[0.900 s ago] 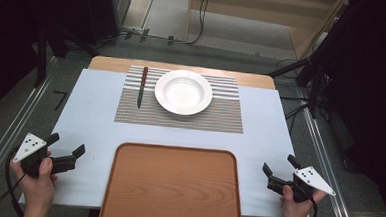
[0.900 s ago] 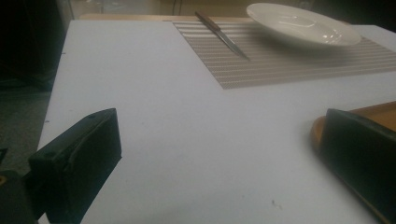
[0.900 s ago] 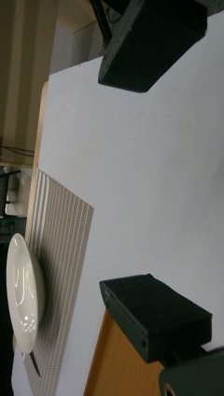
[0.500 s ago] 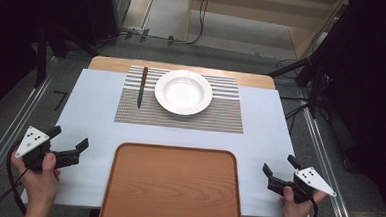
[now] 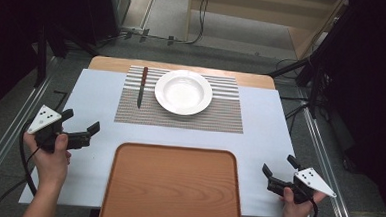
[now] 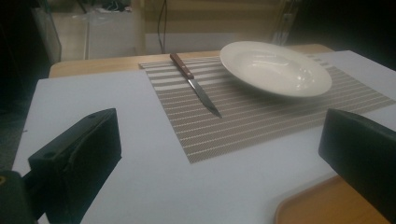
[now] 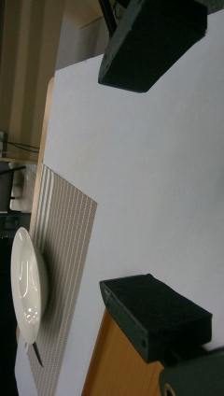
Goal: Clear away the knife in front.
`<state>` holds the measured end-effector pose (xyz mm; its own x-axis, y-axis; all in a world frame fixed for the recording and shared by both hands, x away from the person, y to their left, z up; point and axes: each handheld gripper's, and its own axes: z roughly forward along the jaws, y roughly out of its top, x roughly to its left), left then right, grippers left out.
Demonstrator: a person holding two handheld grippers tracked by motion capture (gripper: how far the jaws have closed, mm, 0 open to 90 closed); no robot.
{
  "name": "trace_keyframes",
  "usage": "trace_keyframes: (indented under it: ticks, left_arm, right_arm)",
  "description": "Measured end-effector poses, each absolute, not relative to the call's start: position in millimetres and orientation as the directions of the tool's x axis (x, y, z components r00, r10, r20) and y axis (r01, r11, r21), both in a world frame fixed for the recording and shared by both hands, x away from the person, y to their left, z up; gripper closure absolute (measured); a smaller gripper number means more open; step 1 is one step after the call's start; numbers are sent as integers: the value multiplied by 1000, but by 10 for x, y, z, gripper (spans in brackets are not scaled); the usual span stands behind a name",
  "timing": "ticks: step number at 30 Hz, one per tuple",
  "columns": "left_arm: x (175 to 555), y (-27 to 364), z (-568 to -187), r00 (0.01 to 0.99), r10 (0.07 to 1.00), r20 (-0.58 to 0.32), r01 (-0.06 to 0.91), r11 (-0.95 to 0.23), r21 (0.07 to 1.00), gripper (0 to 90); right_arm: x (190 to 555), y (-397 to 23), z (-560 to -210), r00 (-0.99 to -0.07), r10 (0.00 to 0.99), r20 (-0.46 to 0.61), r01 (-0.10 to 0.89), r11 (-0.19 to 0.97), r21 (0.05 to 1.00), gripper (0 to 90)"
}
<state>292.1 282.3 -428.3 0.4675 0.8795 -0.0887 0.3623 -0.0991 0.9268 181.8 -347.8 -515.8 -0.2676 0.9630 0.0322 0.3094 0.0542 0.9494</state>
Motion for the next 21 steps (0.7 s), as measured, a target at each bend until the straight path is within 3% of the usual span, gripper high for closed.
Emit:
trace_keyframes:
  ticks: [21]
  left_arm:
    - [3658,2413,-4228,470,875,-117,410,-99,907,48]
  right_arm:
    - [1807,-3477,-5156,-276,961,27,299,59,952,29]
